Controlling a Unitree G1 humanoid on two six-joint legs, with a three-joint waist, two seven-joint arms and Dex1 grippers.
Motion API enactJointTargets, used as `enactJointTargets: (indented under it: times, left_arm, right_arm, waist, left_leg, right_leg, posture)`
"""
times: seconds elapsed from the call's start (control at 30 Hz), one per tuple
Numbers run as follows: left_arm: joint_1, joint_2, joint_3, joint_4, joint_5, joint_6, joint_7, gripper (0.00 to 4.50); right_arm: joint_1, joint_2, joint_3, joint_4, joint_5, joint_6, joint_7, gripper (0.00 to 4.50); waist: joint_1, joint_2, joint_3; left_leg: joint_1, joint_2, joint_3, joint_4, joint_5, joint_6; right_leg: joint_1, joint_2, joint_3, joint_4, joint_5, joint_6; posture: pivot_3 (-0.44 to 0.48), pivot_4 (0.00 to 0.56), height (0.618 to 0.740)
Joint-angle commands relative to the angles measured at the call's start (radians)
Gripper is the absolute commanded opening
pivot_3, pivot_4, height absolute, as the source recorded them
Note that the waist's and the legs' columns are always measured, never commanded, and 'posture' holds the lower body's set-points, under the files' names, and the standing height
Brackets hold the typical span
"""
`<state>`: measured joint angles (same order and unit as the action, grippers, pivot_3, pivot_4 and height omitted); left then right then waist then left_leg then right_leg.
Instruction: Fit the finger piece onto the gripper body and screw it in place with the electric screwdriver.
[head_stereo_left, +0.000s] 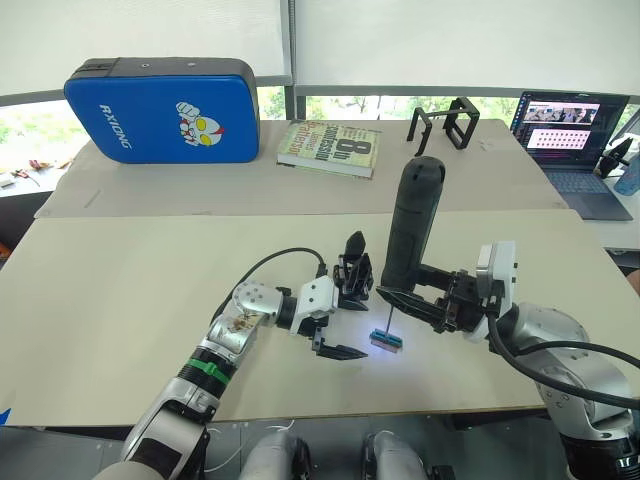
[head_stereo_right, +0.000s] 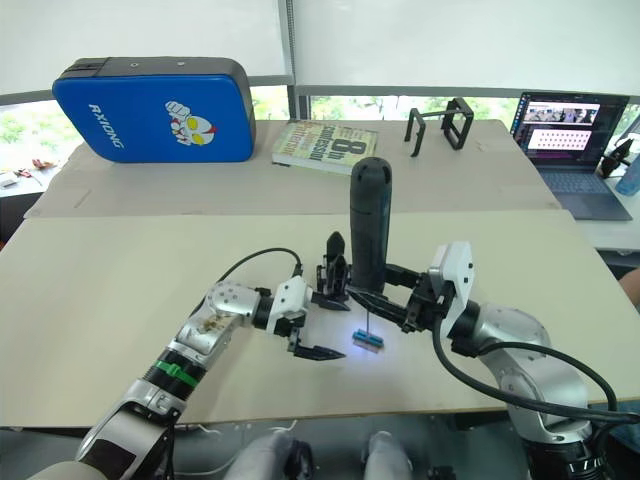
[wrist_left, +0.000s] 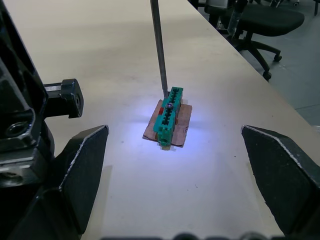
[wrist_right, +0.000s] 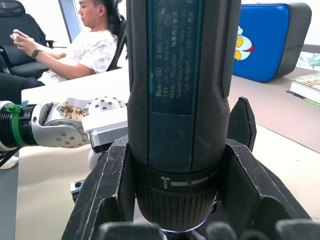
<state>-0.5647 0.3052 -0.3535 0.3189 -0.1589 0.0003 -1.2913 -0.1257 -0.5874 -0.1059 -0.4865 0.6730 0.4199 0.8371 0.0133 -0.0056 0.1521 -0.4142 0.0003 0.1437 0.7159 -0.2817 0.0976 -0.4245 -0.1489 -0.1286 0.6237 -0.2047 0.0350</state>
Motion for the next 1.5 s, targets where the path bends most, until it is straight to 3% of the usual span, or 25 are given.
enactJointTargets:
  times: [0.03, 0.8, 1.5]
  left_arm:
    - [-0.014, -0.002, 0.006, -0.024, -0.008, -0.006, -0.002, 4.50]
    - [-0.015, -0.002, 0.007, -0.025, -0.006, -0.006, 0.001, 4.50]
    - [-0.019, -0.004, 0.009, -0.017, -0.005, -0.012, 0.004, 4.50]
  right_arm:
    - [0.000, -0.008, -0.025, -0.054, 0.013, -0.021, -0.001, 1.90]
    - [0.025, -0.008, -0.032, -0.039, -0.015, -0.069, 0.046, 1.90]
    - [-0.031, -0.013, -0.020, -0.050, 0.022, -0.014, -0.015, 1.90]
  waist:
    - [0.000, 0.000, 0.000]
    - [0.000, 0.000, 0.000]
    - [0.000, 0.000, 0.000]
  left_leg:
    - [0.000, 0.000, 0.000, 0.000, 0.000, 0.000]
    - [0.000, 0.000, 0.000, 0.000, 0.000, 0.000]
    - [0.000, 0.000, 0.000, 0.000, 0.000, 0.000]
  right_leg:
    - [0.000, 0.000, 0.000, 0.000, 0.000, 0.000]
    - [0.000, 0.000, 0.000, 0.000, 0.000, 0.000]
    - [0.000, 0.000, 0.000, 0.000, 0.000, 0.000]
  posture:
    - [0.000, 0.150, 0.740]
    - [0.000, 0.150, 0.740]
    - [0.000, 0.150, 0.740]
